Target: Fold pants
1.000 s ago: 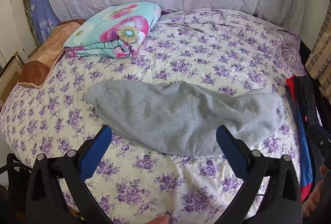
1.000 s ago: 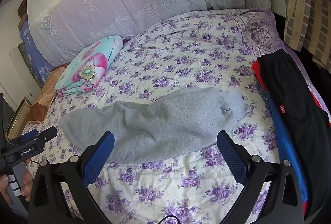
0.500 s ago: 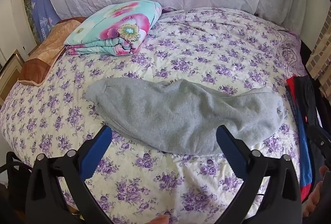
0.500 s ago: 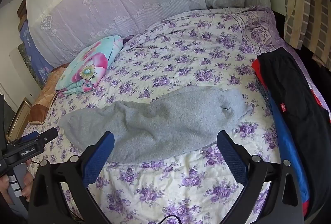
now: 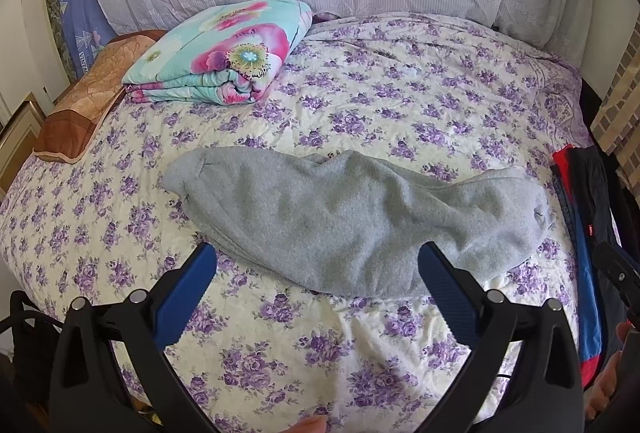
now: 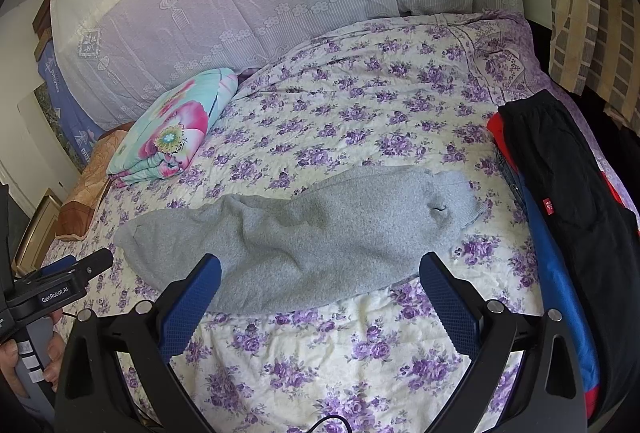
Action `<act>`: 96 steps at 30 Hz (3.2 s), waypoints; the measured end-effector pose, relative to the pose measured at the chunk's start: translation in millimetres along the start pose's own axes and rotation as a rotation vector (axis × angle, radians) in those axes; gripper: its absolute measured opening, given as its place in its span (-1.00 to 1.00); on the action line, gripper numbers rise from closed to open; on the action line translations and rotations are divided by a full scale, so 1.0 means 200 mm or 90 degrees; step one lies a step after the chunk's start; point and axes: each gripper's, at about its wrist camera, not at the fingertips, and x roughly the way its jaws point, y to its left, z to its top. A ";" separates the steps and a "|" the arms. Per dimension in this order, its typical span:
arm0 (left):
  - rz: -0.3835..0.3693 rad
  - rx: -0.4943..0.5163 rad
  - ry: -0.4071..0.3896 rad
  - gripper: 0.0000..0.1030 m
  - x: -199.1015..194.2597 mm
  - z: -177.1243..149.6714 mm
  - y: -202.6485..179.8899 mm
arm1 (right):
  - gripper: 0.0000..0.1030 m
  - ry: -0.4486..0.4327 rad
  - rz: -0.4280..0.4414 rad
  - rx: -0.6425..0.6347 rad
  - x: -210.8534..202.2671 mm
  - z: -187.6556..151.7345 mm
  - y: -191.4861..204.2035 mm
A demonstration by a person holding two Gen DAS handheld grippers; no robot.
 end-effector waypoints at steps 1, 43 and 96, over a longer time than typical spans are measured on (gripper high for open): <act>0.000 0.000 0.001 0.91 0.00 0.01 0.00 | 0.93 0.000 0.000 0.000 0.00 0.00 0.00; -0.003 -0.003 0.008 0.91 0.01 -0.02 0.00 | 0.93 0.003 0.002 0.003 0.01 0.01 0.00; -0.165 -0.328 0.117 0.91 0.84 -0.07 0.84 | 0.93 0.046 0.060 0.242 0.11 -0.10 -0.27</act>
